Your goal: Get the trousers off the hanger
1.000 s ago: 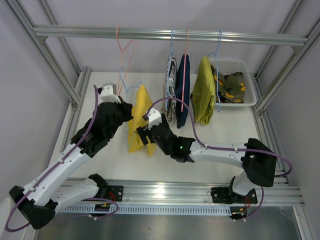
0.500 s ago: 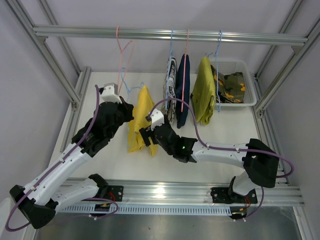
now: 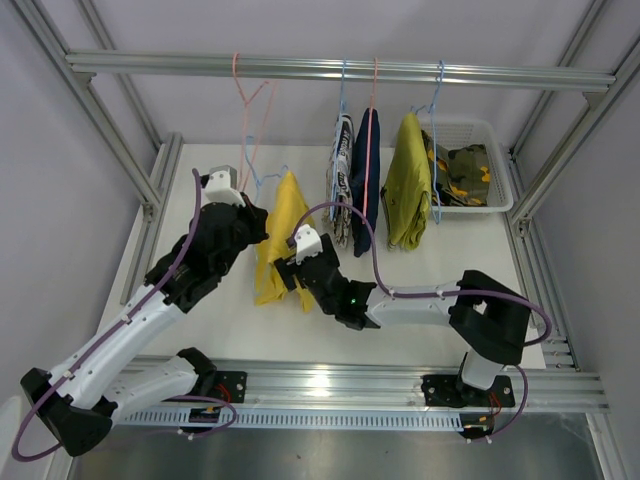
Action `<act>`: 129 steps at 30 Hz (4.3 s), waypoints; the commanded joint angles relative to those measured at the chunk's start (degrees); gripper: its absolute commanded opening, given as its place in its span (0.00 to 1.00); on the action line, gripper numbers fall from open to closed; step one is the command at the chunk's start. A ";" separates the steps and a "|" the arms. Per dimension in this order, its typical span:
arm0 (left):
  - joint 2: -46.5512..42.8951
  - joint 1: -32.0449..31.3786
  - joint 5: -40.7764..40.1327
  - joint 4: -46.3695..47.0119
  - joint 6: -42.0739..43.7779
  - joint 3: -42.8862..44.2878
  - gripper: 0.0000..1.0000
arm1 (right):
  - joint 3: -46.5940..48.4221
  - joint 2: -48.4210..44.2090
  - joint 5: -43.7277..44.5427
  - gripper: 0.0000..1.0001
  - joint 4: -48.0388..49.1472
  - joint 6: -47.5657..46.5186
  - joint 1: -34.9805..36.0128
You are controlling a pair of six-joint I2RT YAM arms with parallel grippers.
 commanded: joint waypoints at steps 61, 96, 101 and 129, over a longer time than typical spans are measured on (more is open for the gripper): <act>1.42 2.21 3.56 3.66 -0.21 3.21 0.01 | 1.80 11.38 9.54 0.20 42.69 -24.07 3.31; 3.17 3.26 4.43 3.31 -0.65 3.39 0.01 | 0.56 -0.92 6.99 0.00 31.98 -19.94 3.22; 3.70 3.18 4.00 3.04 -0.65 3.48 0.01 | 2.41 -3.47 7.16 0.00 29.61 -22.92 4.45; 5.37 3.35 4.43 2.61 0.32 4.27 0.01 | 10.67 -17.97 14.63 0.00 19.94 -39.45 12.36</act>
